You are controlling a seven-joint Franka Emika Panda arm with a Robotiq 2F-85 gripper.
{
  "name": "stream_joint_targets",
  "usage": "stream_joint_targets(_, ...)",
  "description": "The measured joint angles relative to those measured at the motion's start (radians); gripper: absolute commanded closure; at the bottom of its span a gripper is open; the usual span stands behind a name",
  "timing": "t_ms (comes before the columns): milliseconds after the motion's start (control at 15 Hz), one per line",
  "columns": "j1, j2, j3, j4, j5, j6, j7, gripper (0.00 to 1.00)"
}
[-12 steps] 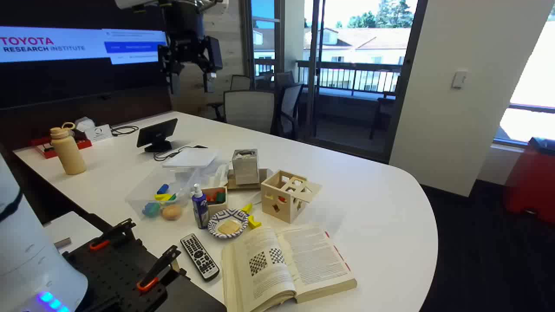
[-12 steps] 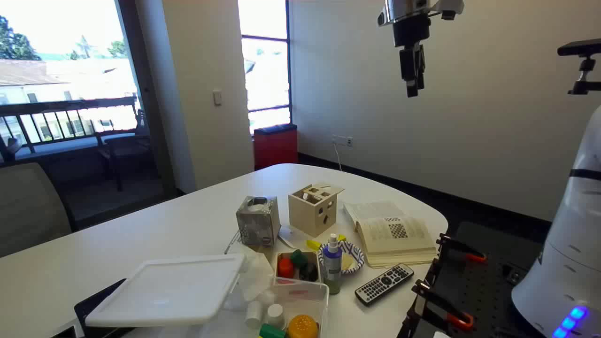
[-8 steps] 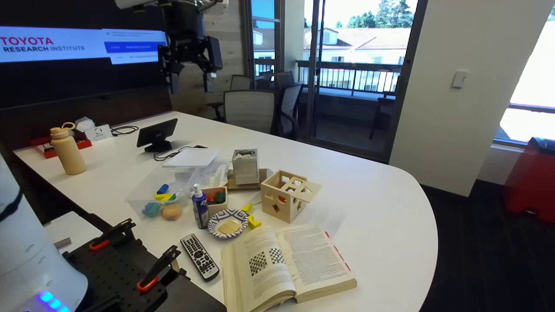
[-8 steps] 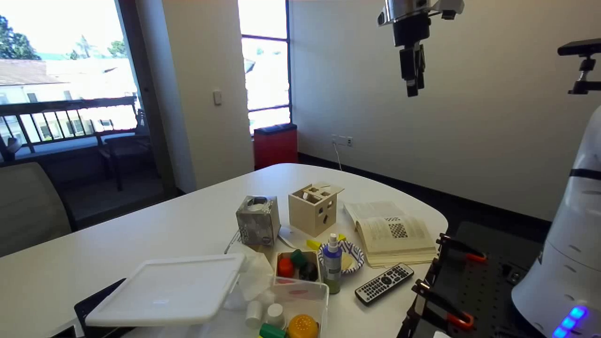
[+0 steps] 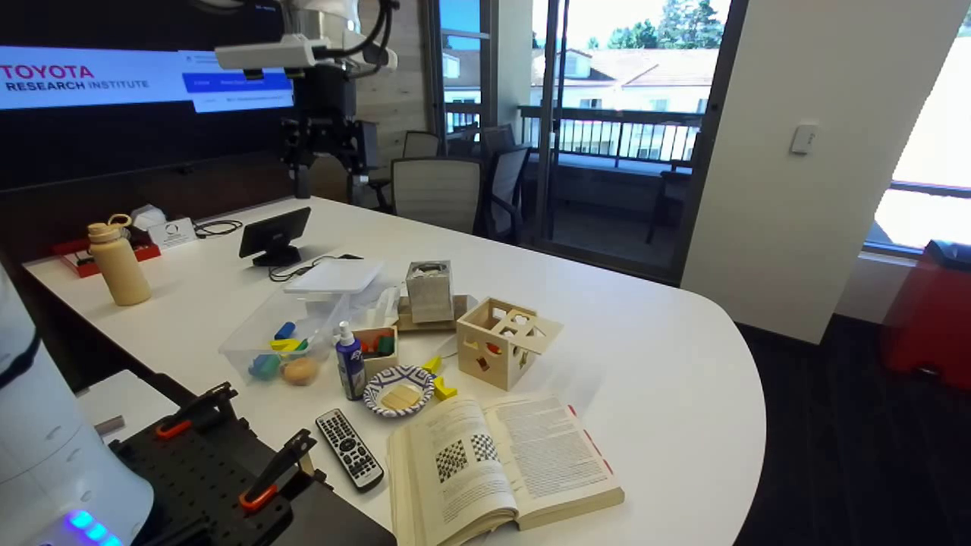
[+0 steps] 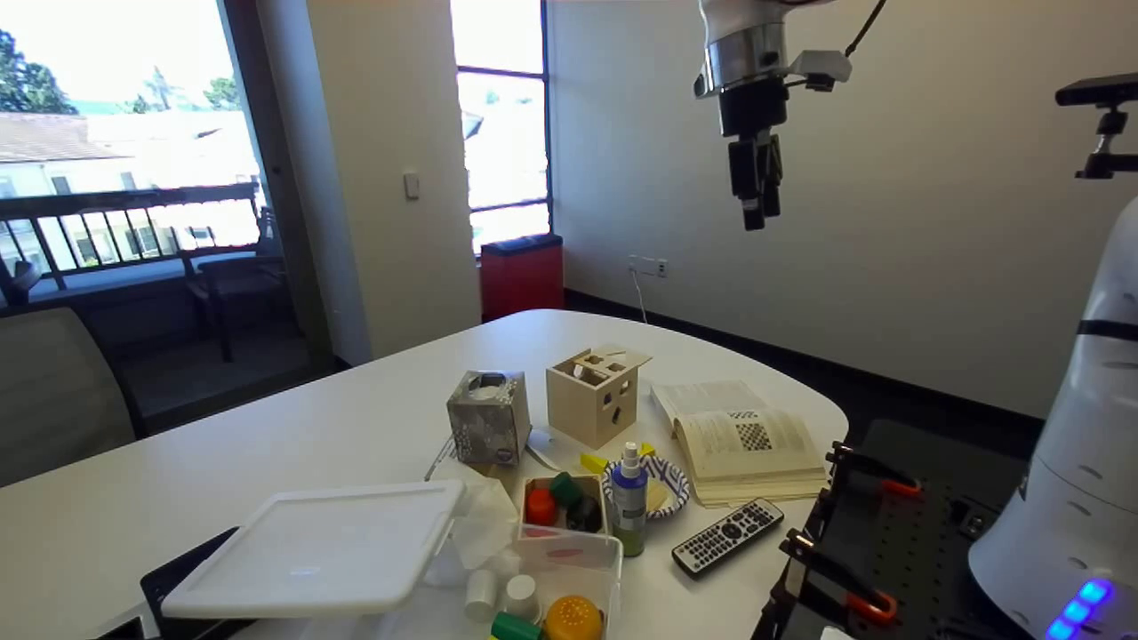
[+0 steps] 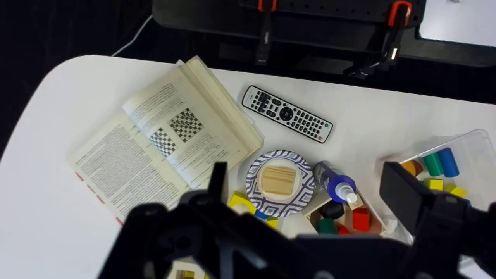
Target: Press a button on the remote
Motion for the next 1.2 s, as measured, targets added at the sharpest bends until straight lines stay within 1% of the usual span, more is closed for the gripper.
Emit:
stream_joint_targets(267,0.035,0.100,0.028,-0.126,0.100,0.181,0.038,0.00)
stream_joint_targets(400,0.039,0.159,0.039,-0.188,0.144,0.278,0.059,0.00)
stream_joint_targets(533,0.039,0.221,0.043,-0.248,0.175,0.410,0.095,0.00)
stream_joint_targets(667,0.038,0.291,0.044,-0.307,0.202,0.585,0.128,0.00)
stream_joint_targets(733,0.038,0.329,0.044,-0.329,0.222,0.672,0.134,0.06)
stream_joint_targets(800,0.038,0.372,0.044,-0.345,0.245,0.751,0.137,0.28)
stream_joint_targets(933,0.038,0.466,0.045,-0.353,0.305,0.865,0.137,0.33)
stream_joint_targets(1067,0.035,0.561,0.056,-0.345,0.367,0.941,0.127,0.47)
stream_joint_targets(1133,0.032,0.605,0.067,-0.334,0.394,0.963,0.125,0.56)
stream_joint_targets(1200,0.025,0.645,0.081,-0.322,0.415,0.975,0.124,0.62)
